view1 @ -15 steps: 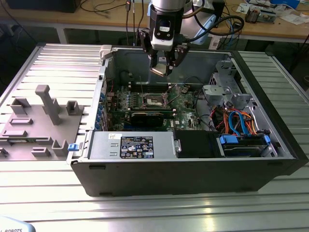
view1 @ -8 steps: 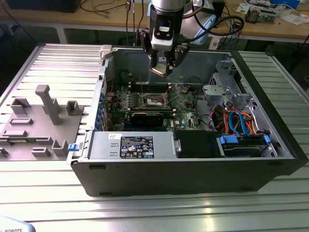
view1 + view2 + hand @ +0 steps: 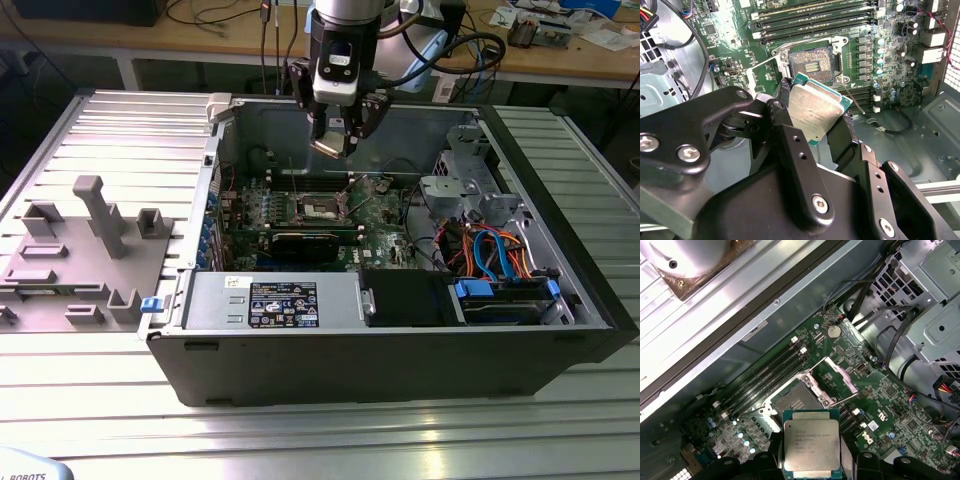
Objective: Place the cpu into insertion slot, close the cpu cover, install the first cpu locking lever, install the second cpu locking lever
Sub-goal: 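Place the cpu into insertion slot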
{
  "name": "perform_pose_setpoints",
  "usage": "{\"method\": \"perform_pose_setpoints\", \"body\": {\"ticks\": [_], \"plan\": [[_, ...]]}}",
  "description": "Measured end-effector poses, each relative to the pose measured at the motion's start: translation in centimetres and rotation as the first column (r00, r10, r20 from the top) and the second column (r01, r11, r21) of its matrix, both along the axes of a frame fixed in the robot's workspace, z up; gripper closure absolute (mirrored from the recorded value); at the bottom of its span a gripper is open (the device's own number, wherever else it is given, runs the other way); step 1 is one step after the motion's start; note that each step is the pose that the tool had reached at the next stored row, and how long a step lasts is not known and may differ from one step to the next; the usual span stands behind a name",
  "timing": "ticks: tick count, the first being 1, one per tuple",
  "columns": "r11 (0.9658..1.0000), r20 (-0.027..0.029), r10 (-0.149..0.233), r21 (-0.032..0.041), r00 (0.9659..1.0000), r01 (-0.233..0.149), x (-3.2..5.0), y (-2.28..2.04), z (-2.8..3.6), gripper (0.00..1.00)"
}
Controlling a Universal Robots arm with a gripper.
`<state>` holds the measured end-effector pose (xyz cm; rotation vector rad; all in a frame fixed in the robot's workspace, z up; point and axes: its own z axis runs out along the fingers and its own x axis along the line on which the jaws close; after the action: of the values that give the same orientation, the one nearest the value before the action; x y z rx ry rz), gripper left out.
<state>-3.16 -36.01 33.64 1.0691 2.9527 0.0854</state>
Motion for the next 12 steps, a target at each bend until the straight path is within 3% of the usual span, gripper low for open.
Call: {"method": "perform_pose_setpoints", "body": {"ticks": [12], "plan": [[0.9999,0.0,-0.015,0.0,0.9999,0.015,0.0,0.0,0.0,0.46]]}}
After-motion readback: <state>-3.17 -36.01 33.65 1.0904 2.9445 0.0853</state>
